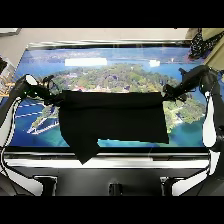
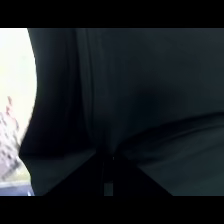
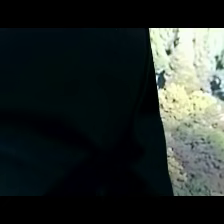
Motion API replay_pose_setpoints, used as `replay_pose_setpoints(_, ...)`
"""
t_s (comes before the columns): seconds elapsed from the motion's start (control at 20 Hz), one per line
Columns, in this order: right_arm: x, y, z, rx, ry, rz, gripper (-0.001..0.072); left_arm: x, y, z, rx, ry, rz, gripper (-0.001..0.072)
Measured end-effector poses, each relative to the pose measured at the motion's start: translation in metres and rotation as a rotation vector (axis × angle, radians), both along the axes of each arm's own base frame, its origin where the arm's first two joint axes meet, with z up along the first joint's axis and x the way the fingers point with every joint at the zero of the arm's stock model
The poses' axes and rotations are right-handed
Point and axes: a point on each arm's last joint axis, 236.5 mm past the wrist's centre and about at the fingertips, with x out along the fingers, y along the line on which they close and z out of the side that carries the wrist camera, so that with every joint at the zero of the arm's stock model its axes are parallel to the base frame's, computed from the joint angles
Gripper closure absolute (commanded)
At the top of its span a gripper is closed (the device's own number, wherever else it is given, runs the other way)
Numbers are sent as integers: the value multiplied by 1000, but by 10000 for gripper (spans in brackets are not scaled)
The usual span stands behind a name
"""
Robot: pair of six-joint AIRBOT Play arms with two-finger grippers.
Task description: Fold the clothes and pants, and hang the long-sleeved shirts on hangers.
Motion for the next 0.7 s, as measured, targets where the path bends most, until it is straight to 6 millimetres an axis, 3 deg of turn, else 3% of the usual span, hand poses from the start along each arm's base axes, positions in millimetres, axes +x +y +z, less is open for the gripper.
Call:
replay_pose_setpoints(0.2, -11, 11, -11, -63, 57, 49, 686, -14, -3, 0, -11, 57, -23, 691)
replay_pose_setpoints(0.45, -21, 10, -28, -169, 118, 91, 685, -20, -2, -1, -8, 81, -33, 691)
replay_pose_setpoints(0.5, -22, 7, -31, -186, 131, 91, 672, -21, -1, -1, -6, 84, -34, 690)
replay_pose_setpoints(0.55, -24, 4, -35, -204, 145, 90, 580, -21, 0, -2, -2, 85, -35, 677)
replay_pose_setpoints(0.6, -26, 0, -37, -223, 159, 88, 483, -21, 0, -2, 0, 85, -36, 543)
replay_pose_setpoints(0.65, -27, -4, -40, -243, 169, 90, 394, -21, 1, -2, 4, 85, -37, 363)
replay_pose_setpoints(0.7, -28, -8, -42, -257, 176, 87, 307, -21, 2, -2, 6, 85, -36, 298)
